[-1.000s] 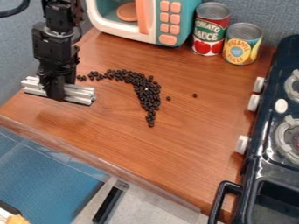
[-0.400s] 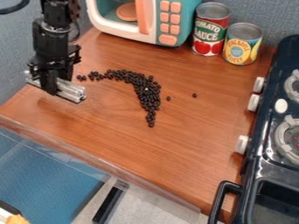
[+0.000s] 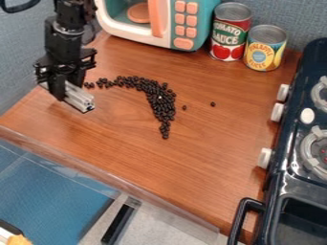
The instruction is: Sweep into pile
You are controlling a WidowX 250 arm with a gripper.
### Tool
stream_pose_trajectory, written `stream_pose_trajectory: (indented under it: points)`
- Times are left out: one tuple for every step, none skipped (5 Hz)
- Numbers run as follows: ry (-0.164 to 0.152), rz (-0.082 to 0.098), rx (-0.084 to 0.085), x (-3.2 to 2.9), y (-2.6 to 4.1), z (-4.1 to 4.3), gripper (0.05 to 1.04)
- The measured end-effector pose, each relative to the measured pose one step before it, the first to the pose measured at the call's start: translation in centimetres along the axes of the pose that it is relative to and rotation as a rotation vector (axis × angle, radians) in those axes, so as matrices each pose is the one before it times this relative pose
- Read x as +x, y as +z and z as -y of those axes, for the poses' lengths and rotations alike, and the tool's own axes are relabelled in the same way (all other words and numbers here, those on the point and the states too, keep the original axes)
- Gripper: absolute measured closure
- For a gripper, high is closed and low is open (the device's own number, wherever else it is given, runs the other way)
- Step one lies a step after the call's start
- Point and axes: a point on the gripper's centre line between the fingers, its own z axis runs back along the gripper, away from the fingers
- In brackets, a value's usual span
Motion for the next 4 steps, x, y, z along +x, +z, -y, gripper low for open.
stream_pose_trajectory:
  points:
    - [-0.0025,-0.0142,0.0318,0.435,-1.212,0.557,0.698]
    - [-0.0005,-0.0240,0.0284,0.494,-0.482,-0.248,0.698]
    - [-0.0915,0.0316,-0.0227,0.144,-0.622,0.257,0.698]
    - [-0.1492,-0.0054,-0.0271,-0.463,-0.345,0.295,0.698]
